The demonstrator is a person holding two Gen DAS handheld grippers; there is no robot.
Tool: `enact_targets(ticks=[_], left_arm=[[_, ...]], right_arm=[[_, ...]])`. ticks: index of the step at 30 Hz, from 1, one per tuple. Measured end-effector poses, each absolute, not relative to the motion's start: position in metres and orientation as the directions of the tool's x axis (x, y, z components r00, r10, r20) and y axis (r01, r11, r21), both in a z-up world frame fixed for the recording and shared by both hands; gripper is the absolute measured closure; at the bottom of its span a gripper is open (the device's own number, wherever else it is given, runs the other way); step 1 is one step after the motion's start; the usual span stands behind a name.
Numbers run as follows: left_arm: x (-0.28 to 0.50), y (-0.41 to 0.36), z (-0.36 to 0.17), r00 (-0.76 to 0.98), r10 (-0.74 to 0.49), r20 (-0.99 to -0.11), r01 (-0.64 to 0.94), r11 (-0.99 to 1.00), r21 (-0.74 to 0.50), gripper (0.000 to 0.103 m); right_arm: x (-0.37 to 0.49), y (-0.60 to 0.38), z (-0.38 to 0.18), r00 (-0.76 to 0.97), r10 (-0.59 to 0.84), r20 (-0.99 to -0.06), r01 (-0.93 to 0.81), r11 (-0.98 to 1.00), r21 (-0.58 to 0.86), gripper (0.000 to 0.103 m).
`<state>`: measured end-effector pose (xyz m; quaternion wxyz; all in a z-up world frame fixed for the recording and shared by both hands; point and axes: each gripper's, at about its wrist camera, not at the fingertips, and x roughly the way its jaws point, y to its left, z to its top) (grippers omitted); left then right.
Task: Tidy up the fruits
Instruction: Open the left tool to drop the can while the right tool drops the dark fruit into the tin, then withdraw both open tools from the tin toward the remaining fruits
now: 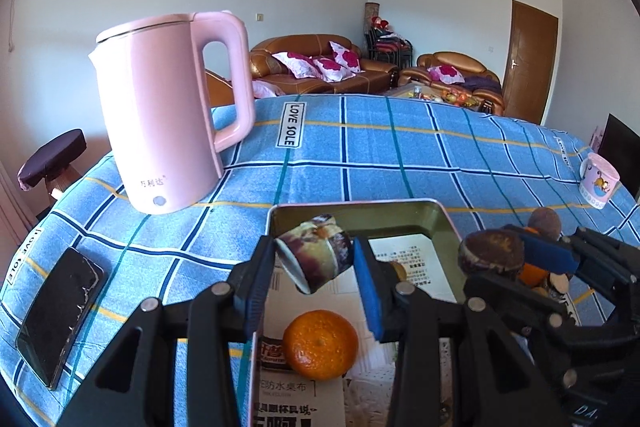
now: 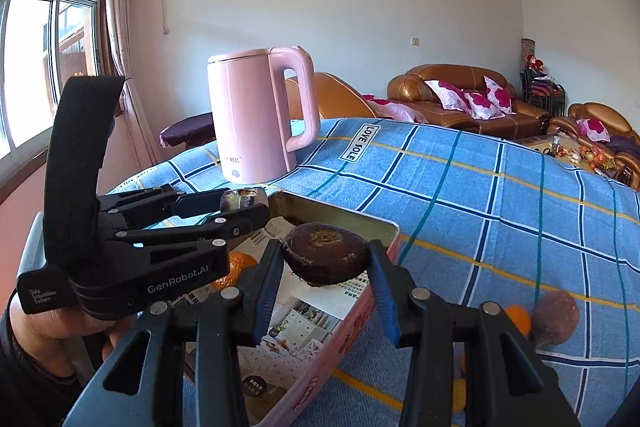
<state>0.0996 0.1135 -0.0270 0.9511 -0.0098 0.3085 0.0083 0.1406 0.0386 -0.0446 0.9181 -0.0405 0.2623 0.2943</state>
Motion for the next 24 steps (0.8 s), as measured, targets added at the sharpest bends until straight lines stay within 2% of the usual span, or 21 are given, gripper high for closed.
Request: enact_targets(ticks=[14, 16, 18, 20, 21, 24], left_arm=[[0.110, 0.119, -0.035, 0.785, 0.050, -0.618, -0.057, 0.998, 0.009, 0.060], [0.109, 0.118, -0.034, 0.788, 0.045, -0.615, -0.055, 0.998, 0.002, 0.055], [0.106, 0.118, -0.033, 0.793, 0.038, -0.608, -0.056, 0.998, -0.010, 0.043], [0.099, 0.117, -0.029, 0.809, 0.036, -0.587, -0.062, 0.998, -0.024, 0.032], [0.095, 0.116, -0.028, 0.817, 0.036, -0.576, -0.063, 0.998, -0.027, 0.030], [0.082, 0.108, -0.023, 0.839, 0.018, -0.544, -0.048, 0.998, -0.041, 0.028]], right_arm=[[0.147, 0.060, -0.067, 0.646, 0.513, -0.565, -0.579, 0.812, 0.074, 0.058], [0.147, 0.060, -0.068, 0.633, 0.526, -0.568, -0.588, 0.804, 0.089, 0.058], [0.148, 0.062, -0.069, 0.629, 0.515, -0.582, -0.583, 0.808, 0.084, 0.057], [0.146, 0.058, -0.068, 0.641, 0.506, -0.577, -0.572, 0.816, 0.080, 0.052], [0.145, 0.055, -0.067, 0.643, 0.510, -0.571, -0.569, 0.818, 0.089, 0.047], [0.138, 0.039, -0.064, 0.659, 0.499, -0.562, -0.543, 0.833, 0.103, 0.046]])
